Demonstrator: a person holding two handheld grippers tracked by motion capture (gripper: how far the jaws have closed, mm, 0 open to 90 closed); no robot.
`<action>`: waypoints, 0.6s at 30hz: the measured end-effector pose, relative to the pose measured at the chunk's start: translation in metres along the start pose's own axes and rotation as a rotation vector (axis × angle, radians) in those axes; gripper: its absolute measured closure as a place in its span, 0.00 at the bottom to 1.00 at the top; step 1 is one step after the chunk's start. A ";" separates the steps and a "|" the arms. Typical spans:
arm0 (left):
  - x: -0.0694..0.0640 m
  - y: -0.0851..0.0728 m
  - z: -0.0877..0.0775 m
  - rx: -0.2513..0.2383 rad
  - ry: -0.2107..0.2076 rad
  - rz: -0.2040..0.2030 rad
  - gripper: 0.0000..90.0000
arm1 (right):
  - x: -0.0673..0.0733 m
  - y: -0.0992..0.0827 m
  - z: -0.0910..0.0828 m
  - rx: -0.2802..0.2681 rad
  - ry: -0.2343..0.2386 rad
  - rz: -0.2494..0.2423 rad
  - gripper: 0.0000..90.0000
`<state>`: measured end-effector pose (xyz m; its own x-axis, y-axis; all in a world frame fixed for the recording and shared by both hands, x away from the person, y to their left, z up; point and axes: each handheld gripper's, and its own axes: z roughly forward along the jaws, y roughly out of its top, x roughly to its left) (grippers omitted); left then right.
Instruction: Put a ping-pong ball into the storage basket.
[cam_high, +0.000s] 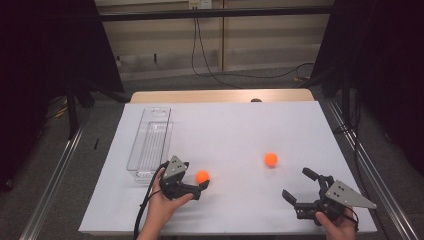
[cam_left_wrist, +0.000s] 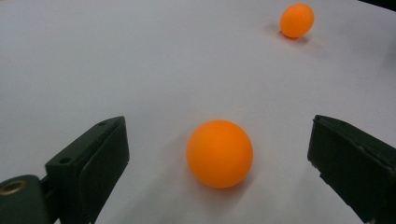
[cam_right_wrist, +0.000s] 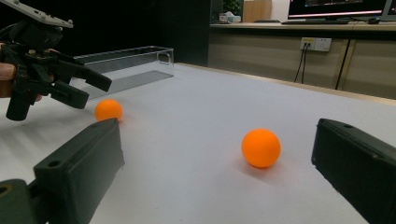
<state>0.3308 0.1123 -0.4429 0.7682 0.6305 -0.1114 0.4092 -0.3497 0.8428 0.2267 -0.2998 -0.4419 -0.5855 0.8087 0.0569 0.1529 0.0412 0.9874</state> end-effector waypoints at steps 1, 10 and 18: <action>-0.001 0.000 0.000 0.000 0.002 -0.001 0.06 | 0.000 0.000 0.000 -0.001 0.001 0.000 0.02; -0.001 0.003 0.004 0.021 0.006 0.018 0.07 | 0.000 0.000 -0.001 -0.004 -0.001 0.002 0.02; -0.001 0.005 0.007 0.040 0.011 0.014 0.08 | 0.001 0.000 -0.001 -0.001 0.005 0.001 0.02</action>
<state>0.3355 0.1046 -0.4422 0.7683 0.6332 -0.0936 0.4179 -0.3855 0.8227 0.2257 -0.2994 -0.4415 -0.5892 0.8059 0.0582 0.1526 0.0403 0.9875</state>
